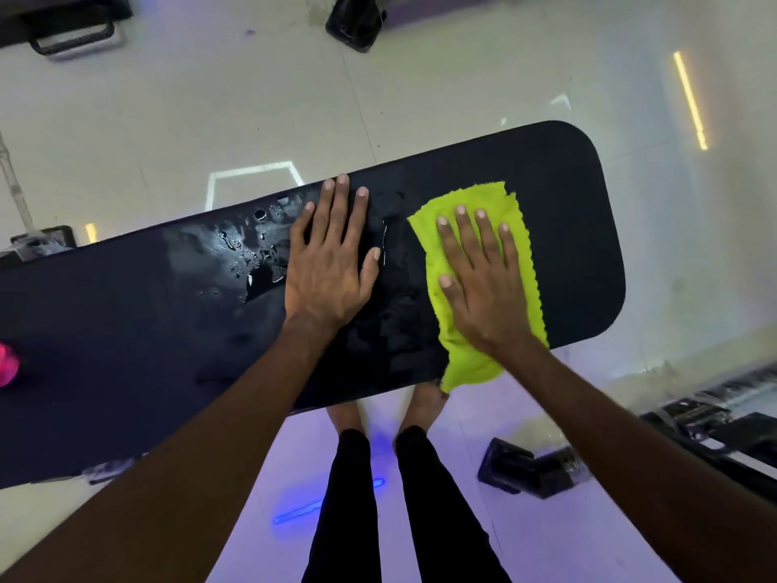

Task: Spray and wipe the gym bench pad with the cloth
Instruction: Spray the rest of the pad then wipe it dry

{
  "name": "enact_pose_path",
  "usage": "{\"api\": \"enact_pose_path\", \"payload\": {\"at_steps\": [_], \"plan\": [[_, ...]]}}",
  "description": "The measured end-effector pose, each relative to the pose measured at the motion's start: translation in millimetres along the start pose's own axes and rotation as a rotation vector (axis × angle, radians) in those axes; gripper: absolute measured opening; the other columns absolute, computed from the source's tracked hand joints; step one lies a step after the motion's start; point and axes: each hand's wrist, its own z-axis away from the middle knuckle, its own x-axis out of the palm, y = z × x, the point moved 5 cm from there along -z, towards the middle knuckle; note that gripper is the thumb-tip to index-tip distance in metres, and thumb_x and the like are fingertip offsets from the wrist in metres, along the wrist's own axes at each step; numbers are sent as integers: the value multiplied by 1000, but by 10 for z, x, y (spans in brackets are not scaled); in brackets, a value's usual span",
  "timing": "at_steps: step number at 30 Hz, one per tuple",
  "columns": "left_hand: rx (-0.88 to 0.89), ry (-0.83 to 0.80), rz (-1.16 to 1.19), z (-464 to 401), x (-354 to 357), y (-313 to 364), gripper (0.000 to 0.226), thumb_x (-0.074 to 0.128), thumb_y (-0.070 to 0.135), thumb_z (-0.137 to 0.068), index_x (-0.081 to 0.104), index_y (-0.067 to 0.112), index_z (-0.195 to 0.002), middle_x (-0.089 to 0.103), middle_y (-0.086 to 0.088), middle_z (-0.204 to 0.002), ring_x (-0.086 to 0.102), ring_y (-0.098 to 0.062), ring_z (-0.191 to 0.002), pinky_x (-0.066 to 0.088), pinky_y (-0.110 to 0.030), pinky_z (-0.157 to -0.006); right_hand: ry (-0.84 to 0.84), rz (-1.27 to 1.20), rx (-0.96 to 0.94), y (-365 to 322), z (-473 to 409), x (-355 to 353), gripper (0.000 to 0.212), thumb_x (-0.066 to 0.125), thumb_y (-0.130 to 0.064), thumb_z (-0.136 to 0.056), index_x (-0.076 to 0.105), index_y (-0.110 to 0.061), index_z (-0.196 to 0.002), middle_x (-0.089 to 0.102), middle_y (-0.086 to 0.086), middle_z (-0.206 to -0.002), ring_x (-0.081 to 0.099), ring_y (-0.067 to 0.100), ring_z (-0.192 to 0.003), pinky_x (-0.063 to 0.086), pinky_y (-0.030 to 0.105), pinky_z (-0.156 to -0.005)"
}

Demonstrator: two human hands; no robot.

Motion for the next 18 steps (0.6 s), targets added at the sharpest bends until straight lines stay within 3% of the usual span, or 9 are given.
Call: {"api": "enact_pose_path", "payload": {"at_steps": [2,5,7,10,15,16,18], "plan": [[1,-7,-3,4,8,1,71,28,47,-107,10,15,-168,7,-12,-177,7,-25,-164,15,-47,-131,37,-31,122,189,69,-35,65,22,-43,-110,15,-19,-170,12,9,-178,8,30,-166,11,55,-133],[-4,-23,-3,9,1,9,71,28,47,-107,9,15,-168,6,-11,-177,6,-25,-165,15,-47,-131,138,-48,573,221,390,-84,64,24,-38,-110,18,-11,-169,15,14,-177,13,34,-165,15,56,-132],[-9,-25,-2,1,-7,7,71,29,46,-107,9,15,-168,6,-12,-177,6,-25,-165,15,-47,-131,152,-33,706,-10,518,-72,65,23,-40,-111,18,-10,-168,14,16,-177,12,38,-165,16,59,-131],[-9,-28,-10,0,-3,9,71,29,46,-107,10,15,-168,7,-12,-177,7,-25,-165,15,-47,-131,79,-20,597,-214,413,-15,68,19,-44,-110,15,-10,-169,10,15,-178,8,40,-165,10,59,-133],[4,-16,-17,5,6,13,70,28,47,-108,10,15,-168,7,-11,-177,7,-25,-165,15,-47,-131,-19,-1,-20,200,33,-59,68,18,-51,-109,15,-21,-170,12,9,-178,9,33,-166,13,58,-132],[5,-15,-18,8,5,17,70,27,47,-108,10,16,-168,7,-11,-177,6,-25,-165,15,-47,-131,-20,-5,-24,331,17,-89,67,22,-50,-109,15,-21,-170,12,8,-178,9,32,-166,13,57,-132],[-5,-20,-22,15,-7,24,70,26,47,-108,9,16,-168,6,-10,-177,5,-25,-165,15,-48,-131,23,-35,164,503,103,-136,68,26,-46,-109,15,-19,-170,11,10,-178,8,31,-166,13,56,-133]]}}
